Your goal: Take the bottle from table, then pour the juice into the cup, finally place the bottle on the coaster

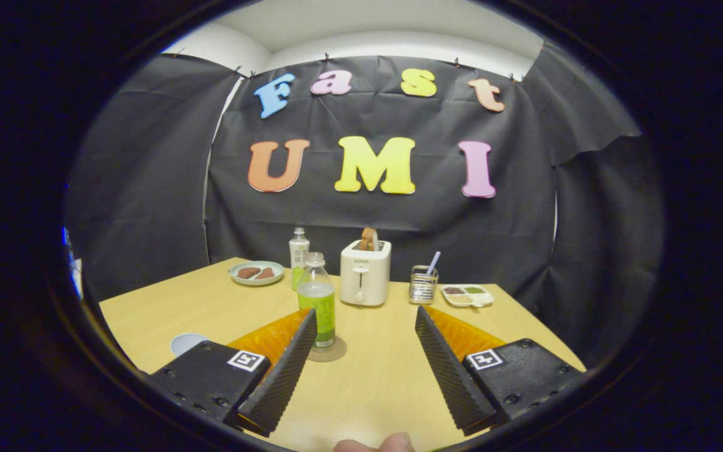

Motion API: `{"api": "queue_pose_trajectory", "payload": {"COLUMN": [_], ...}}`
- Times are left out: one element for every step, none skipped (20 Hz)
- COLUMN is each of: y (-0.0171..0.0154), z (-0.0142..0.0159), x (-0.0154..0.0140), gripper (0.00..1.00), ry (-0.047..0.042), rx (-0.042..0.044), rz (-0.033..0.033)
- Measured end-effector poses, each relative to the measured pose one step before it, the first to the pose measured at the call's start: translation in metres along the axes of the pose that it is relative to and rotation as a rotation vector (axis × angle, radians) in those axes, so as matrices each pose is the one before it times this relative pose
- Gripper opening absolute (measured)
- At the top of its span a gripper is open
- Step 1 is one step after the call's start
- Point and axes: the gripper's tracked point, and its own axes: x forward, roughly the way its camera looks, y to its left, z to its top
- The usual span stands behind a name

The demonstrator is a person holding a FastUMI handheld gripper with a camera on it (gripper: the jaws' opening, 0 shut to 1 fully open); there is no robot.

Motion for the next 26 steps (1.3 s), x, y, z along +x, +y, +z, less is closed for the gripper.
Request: {"api": "queue_pose_trajectory", "payload": {"y": [-0.00551, -0.00588, -0.00807, -0.00654, -0.00396, -0.00233, -0.00228, -0.00191, -0.00333, -0.00423, -0.00712, -0.00128, 0.00085, -0.00101, -0.00035, -0.00139, -0.00341, -0.00151, -0.00033, -0.00100, -0.00152, -0.00168, 0.00193, 0.00250, 0.00231, 0.00219], "z": [0.00224, 0.00143, 0.00149, 0.00565, 0.00323, 0.00085, -0.00229, -0.00105, 0.00251, 0.00377, 0.00390, 0.00249, -0.00054, -0.00076, -0.00330, -0.00370, -0.00244, -0.00046, 0.00014, -0.00036, -0.00212, -0.00256, -0.00172, -0.00138, -0.00192, -0.00173], "x": [-0.01530, -0.01369, -0.01325, -0.01261, -0.01242, -0.01000, -0.00945, -0.00824, -0.00865, -0.00594, -0.00843, -0.00516, -0.00322, -0.00075, -0.00097, 0.00004, -0.00142, -0.00120, -0.00069, -0.00023, 0.00200, 0.00207, 0.00124, 0.00117, 0.00230, 0.00136], "gripper": [1.00, 1.00, 1.00, 1.00, 1.00, 1.00, 1.00, 1.00, 1.00, 1.00, 1.00, 1.00, 1.00, 1.00, 1.00, 1.00, 1.00, 1.00, 1.00, 1.00, 1.00, 1.00, 1.00, 1.00, 1.00, 1.00], "ry": [-0.01014, -0.00448, -0.01230, -0.01831, -0.01788, -0.01229, -0.00413, -0.01022, -0.01601, -0.02056, -0.01850, -0.01386, -0.00744, -0.00188, 0.00416, 0.01218, 0.00370, -0.00430, -0.00307, -0.00029, 0.00373, 0.00678, 0.00273, 0.00404, 0.00431, 0.00481], "rx": [0.00313, -0.00488, -0.00082, 0.01120, 0.01705, 0.01875, 0.00684, -0.00423, -0.00260, -0.00900, -0.00655, 0.00297, 0.00323, 0.00770, 0.00819, 0.00308, 0.00094, 0.00076, -0.00249, -0.00057, -0.00457, -0.00948, -0.00776, -0.00538, -0.00081, 0.00362], "rz": [0.00080, 0.00298, -0.00210, -0.00058, 0.00240, 0.00429, 0.00336, 0.00275, -0.00382, -0.00738, -0.00878, 0.00470, 0.00481, 0.00511, 0.00814, -0.00070, -0.00439, -0.00081, -0.00147, -0.00260, -0.00822, -0.01145, -0.00020, 0.00398, 0.00362, 0.00458]}}
